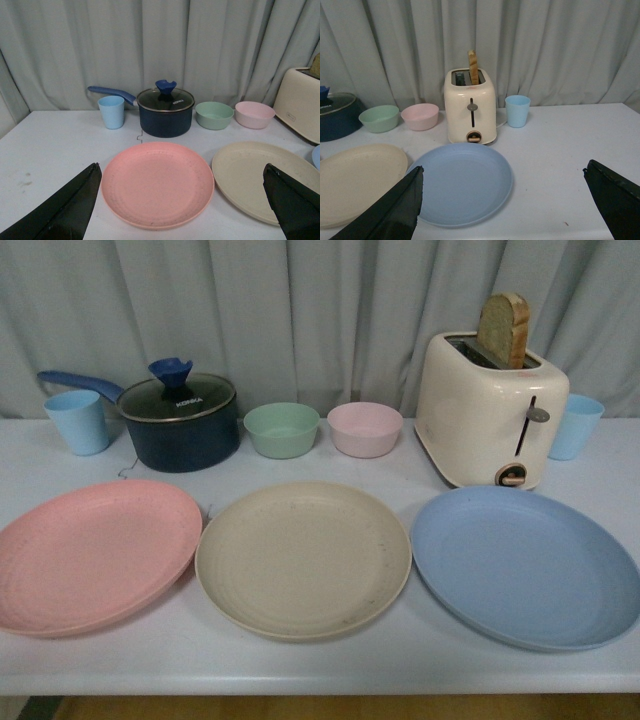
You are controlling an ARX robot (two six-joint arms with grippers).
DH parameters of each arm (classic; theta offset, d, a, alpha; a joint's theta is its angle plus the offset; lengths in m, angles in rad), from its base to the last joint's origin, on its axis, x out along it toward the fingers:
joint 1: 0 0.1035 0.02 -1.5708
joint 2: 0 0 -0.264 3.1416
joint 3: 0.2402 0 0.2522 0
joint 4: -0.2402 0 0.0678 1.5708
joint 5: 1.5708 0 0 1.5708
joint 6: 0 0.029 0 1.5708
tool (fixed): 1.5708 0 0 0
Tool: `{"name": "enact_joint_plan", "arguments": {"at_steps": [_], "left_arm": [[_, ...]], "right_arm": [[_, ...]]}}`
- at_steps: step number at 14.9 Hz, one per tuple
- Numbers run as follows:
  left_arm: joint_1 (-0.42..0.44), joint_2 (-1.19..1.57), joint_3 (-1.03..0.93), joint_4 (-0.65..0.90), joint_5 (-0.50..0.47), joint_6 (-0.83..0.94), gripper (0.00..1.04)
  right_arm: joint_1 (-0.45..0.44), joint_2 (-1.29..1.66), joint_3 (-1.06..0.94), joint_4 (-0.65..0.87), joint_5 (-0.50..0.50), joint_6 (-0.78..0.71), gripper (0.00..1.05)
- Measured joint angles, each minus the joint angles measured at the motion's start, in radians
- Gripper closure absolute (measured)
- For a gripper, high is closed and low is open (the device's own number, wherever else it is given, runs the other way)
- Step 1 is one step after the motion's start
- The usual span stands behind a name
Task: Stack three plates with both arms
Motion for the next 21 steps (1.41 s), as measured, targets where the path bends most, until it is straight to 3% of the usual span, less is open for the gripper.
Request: {"name": "enact_joint_plan", "arguments": {"at_steps": [6, 7, 8, 13, 21], "left_arm": [[0.000, 0.001, 0.000, -0.006, -0.003, -0.001, 0.07], [-0.040, 0.124, 0.094, -0.242, -0.116, -0.011, 0.07], [-0.017, 0.311, 0.187, -0.343, -0.127, -0.008, 0.07], [0.193, 0.890, 0.443, -0.138, 0.122, 0.080, 0.07], [0.222, 1.553, 0.790, -0.035, 0.176, 0.166, 0.07]], "right_arm": [[0.000, 0.000, 0.000, 0.000, 0.000, 0.000, 0.06], [0.000, 0.000, 0.000, 0.000, 0.001, 0.000, 0.06], [0.000, 0.000, 0.000, 0.002, -0.002, -0.001, 0.06], [0.000, 0.000, 0.000, 0.000, -0.001, 0.000, 0.06], [0.000, 0.000, 0.000, 0.000, -0.001, 0.000, 0.06]]}}
